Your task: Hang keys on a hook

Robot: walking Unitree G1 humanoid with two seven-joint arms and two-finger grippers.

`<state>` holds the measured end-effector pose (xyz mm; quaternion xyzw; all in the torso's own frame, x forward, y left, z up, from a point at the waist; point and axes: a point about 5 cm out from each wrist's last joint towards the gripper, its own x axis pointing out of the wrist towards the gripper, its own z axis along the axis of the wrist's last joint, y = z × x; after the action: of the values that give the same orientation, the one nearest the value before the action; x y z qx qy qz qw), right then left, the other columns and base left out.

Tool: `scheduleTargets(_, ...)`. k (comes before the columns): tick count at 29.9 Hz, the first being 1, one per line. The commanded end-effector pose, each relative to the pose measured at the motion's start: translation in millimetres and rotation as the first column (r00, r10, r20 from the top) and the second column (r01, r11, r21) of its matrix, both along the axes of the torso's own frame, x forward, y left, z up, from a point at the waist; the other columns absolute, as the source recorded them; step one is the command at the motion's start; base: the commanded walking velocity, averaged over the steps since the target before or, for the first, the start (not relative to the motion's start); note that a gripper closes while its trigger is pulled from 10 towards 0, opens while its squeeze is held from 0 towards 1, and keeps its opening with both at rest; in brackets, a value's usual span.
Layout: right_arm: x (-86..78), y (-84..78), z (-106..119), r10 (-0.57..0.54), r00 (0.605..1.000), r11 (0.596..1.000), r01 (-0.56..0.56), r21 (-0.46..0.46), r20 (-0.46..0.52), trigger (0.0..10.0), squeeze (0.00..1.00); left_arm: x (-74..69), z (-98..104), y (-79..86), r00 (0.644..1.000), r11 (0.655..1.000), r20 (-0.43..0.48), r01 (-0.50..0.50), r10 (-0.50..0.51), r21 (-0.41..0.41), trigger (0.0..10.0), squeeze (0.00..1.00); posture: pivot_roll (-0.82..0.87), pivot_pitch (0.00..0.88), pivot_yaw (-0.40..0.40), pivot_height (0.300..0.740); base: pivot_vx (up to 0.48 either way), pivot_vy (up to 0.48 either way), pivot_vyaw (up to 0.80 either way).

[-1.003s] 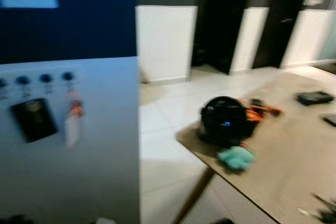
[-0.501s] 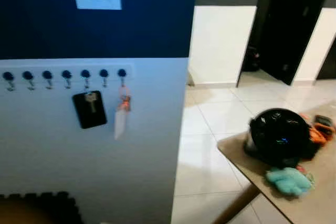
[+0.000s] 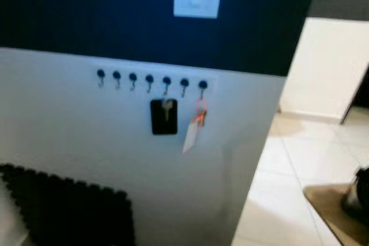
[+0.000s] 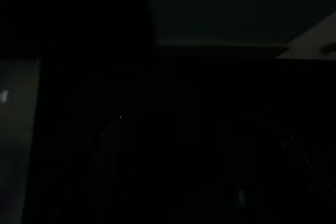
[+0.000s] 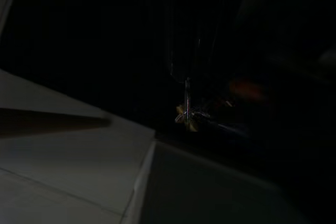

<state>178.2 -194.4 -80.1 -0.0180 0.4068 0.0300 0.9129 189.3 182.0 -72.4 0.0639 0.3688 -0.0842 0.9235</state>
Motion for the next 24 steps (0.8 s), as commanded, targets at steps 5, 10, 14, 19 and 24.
scheduleTargets(5, -2.4, -6.0, -0.5, -0.032, 0.999, 0.999, 0.032, -0.002, -0.009, 10.0, 0.00, 3.0, 1.6, -2.4, 0.999, 0.999, 0.009, 0.033, -0.033, 0.005, 10.0, 0.00, 0.07, 0.003, -0.029, 0.740, 0.000, 0.000, 0.00)
scheduleTargets(10, -4.5, -6.4, -1.6, -0.036, 0.999, 0.999, 0.035, -0.004, -0.019, 10.0, 0.00, 5.6, 3.2, -3.8, 0.999, 1.000, 0.020, 0.026, -0.026, -0.014, 10.0, 0.00, 0.06, 0.006, -0.026, 0.740, 0.000, 0.000, 0.00)
scheduleTargets(14, -6.0, -5.7, -2.5, -0.044, 0.999, 0.999, 0.044, -0.001, -0.024, 10.0, 0.00, 6.8, 3.6, -3.9, 1.000, 1.000, 0.021, 0.010, -0.010, -0.024, 10.0, 0.00, 0.07, 0.008, -0.024, 0.740, 0.000, 0.000, 0.00)
scheduleTargets(19, -6.8, -4.2, -3.2, -0.046, 0.999, 0.999, 0.047, 0.004, -0.027, 10.0, 0.00, 7.3, 3.8, -5.6, 1.000, 0.999, 0.022, 0.013, -0.012, -0.031, 10.0, 0.00, 0.07, 0.011, -0.024, 0.740, 0.000, 0.351, 0.00)
scheduleTargets(24, -6.4, -2.9, -3.2, -0.043, 0.999, 0.999, 0.043, 0.006, -0.028, 10.0, 0.00, 7.5, 3.9, -6.3, 1.000, 0.999, 0.024, 0.019, -0.018, -0.029, 10.0, 0.00, 0.07, 0.010, -0.021, 0.740, 0.000, 0.480, 0.00)
